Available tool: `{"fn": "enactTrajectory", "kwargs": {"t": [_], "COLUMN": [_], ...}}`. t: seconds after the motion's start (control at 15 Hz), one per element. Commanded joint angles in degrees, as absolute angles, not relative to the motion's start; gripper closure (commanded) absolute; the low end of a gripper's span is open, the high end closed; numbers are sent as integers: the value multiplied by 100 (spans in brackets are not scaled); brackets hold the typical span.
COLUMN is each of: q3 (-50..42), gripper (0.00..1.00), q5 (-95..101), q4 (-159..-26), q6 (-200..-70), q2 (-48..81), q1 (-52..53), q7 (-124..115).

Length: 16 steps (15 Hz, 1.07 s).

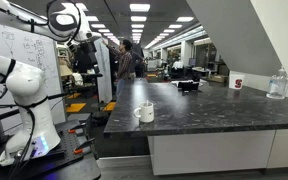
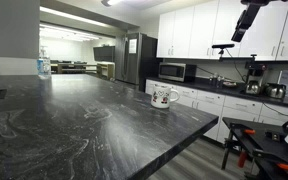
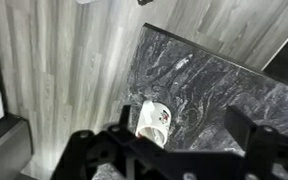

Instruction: Move the mug to the left

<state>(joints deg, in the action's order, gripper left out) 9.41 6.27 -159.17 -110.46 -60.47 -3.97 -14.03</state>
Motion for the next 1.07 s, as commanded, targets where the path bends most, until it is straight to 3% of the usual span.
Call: {"fn": "enactTrajectory", "kwargs": {"t": [0.0, 0.47, 1.0], "q3": [900, 900, -259], "gripper": [0, 0, 0], "q5": [670, 670, 562], "q4": [-15901, -15901, -15658], "q6": [-11026, -11026, -12464], "q2": [-6033, -6033, -4788], "q1": [-344, -344, -300], "q7": [-1442, -1442, -215]}}
